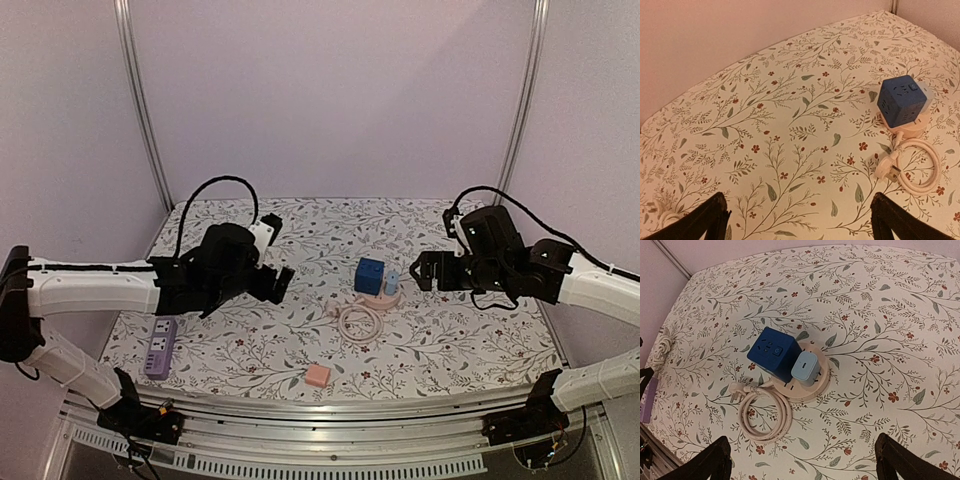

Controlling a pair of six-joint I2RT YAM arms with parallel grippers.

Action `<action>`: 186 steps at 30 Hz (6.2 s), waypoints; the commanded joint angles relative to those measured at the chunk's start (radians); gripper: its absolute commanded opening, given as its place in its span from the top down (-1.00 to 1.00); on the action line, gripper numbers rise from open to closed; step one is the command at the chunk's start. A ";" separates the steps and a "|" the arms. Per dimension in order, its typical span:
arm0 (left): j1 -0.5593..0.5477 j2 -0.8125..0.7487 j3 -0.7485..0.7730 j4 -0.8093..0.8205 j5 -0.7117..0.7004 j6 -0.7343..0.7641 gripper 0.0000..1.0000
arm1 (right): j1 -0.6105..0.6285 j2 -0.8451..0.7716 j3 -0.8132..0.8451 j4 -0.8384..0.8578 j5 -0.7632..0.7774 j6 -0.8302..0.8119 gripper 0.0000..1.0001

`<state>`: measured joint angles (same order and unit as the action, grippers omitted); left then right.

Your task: Insert the plug

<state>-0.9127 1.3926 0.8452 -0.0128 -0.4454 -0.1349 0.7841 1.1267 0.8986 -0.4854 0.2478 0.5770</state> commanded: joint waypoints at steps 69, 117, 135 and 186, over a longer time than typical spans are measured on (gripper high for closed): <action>0.539 0.282 -0.008 -0.083 0.180 -0.494 0.55 | -0.002 -0.041 -0.095 0.116 -0.177 -0.045 -0.98; 0.063 0.216 0.109 0.166 0.079 -0.431 -0.99 | 0.031 -0.005 -0.082 0.133 -0.271 -0.063 -0.98; -0.099 -0.133 -0.191 0.186 0.160 -0.093 -0.98 | 0.134 -0.056 -0.100 -0.005 -0.322 0.036 -0.98; -0.242 0.171 -0.010 -0.186 0.561 0.333 -0.88 | 0.143 -0.064 -0.130 0.035 -0.173 0.054 -0.97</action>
<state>-1.1584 1.5681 0.8627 -0.1383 0.0559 0.1551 0.9218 1.0649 0.7765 -0.4625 0.0731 0.6384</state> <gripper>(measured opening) 0.936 0.989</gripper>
